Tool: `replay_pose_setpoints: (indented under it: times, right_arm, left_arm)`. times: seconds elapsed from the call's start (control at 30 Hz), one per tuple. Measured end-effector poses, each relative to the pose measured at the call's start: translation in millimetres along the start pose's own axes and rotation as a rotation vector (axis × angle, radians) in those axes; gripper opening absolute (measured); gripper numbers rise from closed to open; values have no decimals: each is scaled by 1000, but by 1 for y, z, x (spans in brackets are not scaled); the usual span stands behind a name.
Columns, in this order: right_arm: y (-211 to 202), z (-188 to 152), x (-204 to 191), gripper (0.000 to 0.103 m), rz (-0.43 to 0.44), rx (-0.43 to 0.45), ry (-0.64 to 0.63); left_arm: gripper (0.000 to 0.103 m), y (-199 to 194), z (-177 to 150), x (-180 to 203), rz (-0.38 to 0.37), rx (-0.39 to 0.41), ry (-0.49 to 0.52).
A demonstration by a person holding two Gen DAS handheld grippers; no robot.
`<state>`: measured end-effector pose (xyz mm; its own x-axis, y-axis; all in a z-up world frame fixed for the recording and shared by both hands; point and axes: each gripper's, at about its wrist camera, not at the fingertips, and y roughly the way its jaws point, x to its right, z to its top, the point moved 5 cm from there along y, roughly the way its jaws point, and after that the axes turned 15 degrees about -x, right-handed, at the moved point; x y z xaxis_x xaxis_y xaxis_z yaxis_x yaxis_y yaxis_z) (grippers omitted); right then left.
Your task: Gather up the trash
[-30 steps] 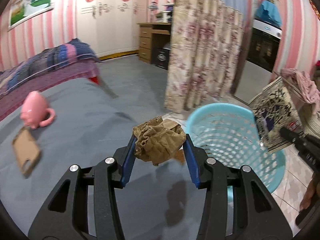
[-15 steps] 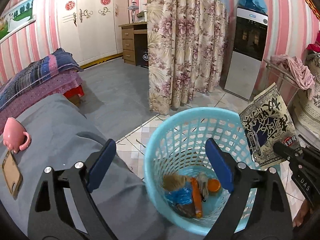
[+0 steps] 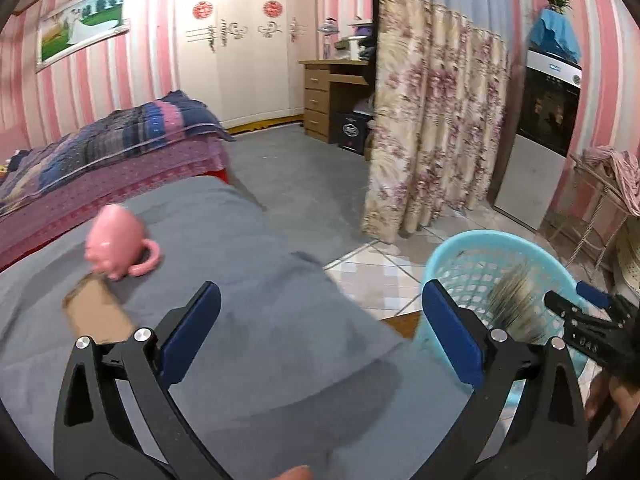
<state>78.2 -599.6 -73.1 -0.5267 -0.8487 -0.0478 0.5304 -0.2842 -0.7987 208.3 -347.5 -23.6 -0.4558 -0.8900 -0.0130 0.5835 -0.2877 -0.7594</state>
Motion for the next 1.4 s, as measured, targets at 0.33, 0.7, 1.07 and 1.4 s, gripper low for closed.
replay_pose_setpoints:
  times: [0.33,0.7,1.07,1.4]
  right_arm:
    - [-42,-8,-43,99,-32,76,-33]
    - [-137,-51,-166,99,127,191,-202]
    - [-175,-114,-244,98,180,225,-307]
    - [-173,-128,-252,98,201,212,-329]
  left_arm:
    - [98,-73,-41,-83,81,35,-86]
    - [98,-145,-119,-143,188,62,-178]
    - [98,-152,-185,-174,190,17,-274]
    - [98,-145,-185,-179,192,25,-298]
